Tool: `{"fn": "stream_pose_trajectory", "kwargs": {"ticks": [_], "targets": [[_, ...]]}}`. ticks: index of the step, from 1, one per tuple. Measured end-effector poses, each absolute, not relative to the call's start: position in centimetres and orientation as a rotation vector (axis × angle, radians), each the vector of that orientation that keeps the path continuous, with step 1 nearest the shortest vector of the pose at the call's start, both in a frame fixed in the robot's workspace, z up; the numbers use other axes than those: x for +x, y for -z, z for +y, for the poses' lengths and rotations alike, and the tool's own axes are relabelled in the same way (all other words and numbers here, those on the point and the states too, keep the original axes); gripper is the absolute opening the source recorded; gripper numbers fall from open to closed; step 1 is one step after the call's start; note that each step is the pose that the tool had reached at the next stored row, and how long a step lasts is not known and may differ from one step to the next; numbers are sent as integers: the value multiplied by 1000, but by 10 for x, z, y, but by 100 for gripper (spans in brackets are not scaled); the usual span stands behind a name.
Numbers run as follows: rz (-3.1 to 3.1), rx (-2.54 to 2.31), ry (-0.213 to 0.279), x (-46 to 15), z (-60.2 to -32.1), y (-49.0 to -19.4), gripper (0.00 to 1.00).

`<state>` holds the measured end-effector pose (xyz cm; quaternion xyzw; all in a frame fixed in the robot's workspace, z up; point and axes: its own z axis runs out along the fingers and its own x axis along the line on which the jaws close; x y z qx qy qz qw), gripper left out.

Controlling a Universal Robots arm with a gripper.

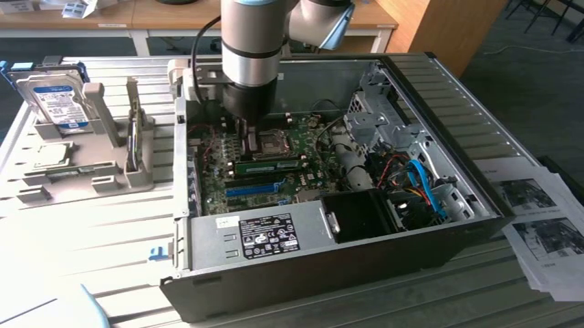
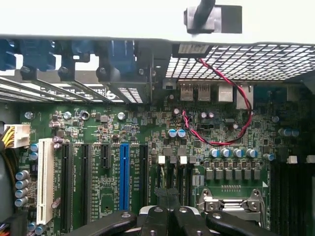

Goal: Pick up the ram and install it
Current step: 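Press down the ram until it locks into place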

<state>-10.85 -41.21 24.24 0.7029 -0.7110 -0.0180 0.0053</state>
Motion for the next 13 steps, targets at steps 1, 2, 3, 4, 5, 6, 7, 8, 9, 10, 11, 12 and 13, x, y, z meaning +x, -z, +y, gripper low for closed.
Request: {"fn": "stream_pose_trajectory", "kwargs": {"ticks": [1,2,3,4,5,6,7,8,9,10,11,12,13], "targets": [[-2226,2201,56,-109,-412,-242,9],[-2226,2201,56,-109,-412,-241,9],[-2226,2201,56,-109,-412,-240,9],[-2226,2201,56,-109,-412,-239,9],[-2226,2201,56,-109,-412,-238,9],[-2226,2201,57,-109,-412,-237,9],[-2226,2201,56,-109,-412,-237,9],[-2226,2201,56,-109,-412,-236,9],[-2226,2201,56,-109,-412,-236,9],[-2226,2201,56,-109,-412,-236,9],[-2226,2201,56,-109,-412,-236,9],[-2226,2201,56,-109,-412,-236,9],[-2226,2201,56,-109,-412,-236,9]]}}
